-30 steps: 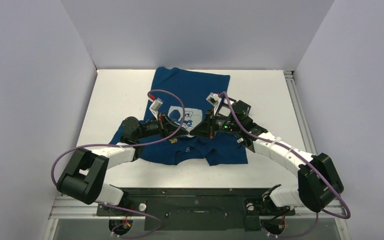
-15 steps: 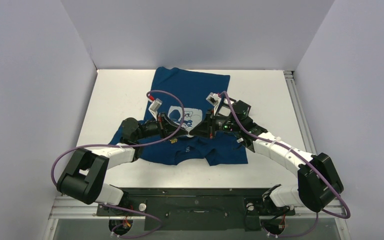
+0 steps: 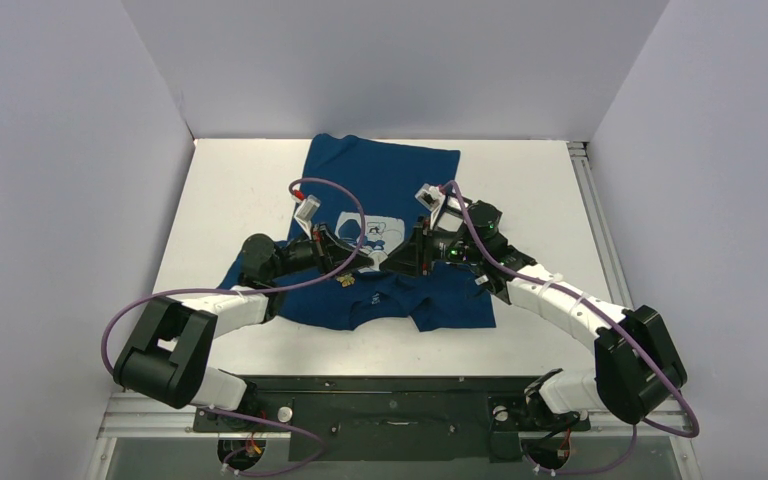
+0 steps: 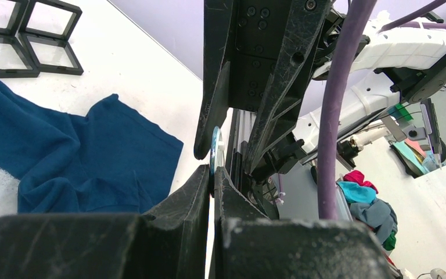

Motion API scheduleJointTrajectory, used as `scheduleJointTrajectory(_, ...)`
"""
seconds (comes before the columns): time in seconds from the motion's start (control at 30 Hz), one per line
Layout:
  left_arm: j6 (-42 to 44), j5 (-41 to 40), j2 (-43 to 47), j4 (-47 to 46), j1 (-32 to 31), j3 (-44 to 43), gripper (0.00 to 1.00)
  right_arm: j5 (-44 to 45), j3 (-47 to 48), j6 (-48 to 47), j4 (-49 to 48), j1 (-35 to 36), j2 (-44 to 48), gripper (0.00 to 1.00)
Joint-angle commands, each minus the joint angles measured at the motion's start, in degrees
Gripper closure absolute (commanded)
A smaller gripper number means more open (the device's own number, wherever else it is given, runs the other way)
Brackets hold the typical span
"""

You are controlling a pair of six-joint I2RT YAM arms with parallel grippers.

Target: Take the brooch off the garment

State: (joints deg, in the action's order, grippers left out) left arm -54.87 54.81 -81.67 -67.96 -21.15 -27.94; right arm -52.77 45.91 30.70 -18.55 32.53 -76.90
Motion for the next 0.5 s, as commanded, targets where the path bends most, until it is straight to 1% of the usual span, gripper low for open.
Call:
scheduleJointTrajectory(0.0,0.6,-0.07,0.74,-1.69,0.32,-0.76,1.0,-1.42,-0.51,0.55,-4.85,-0.57,1.14,0.67)
scheduleJointTrajectory(0.07,0.33,0.17,0.69,-2.0,0.32,-0.79,1.0,-1.49,-0.78,1.52,-6.34,-0.73,1.15,0.68)
scheduleJointTrajectory(0.13,-0.08,0.45,0.7,-2.45,0.32,-0.73,1.0,-1.66,-1.32,2.85,-8.26,-1.0,1.19,0.73)
scheduleJointTrajectory(0.3,-0.88,0.71,0.51,-3.64,0.31,-0.71,1.0,-1.86,-2.46,6.24,-13.73,-1.37,0.98,0.91)
scheduleJointTrajectory(0.43,-1.19,0.74,0.36,-4.2,0.23,-0.71,1.0,-2.09,-2.67,7.1,-14.86,-1.42,0.84,1.0)
scheduleJointTrajectory(0.47,-1.2,0.78,0.36,-4.26,0.23,-0.71,1.0,-2.12,-2.71,7.18,-14.94,-1.42,0.82,1.0)
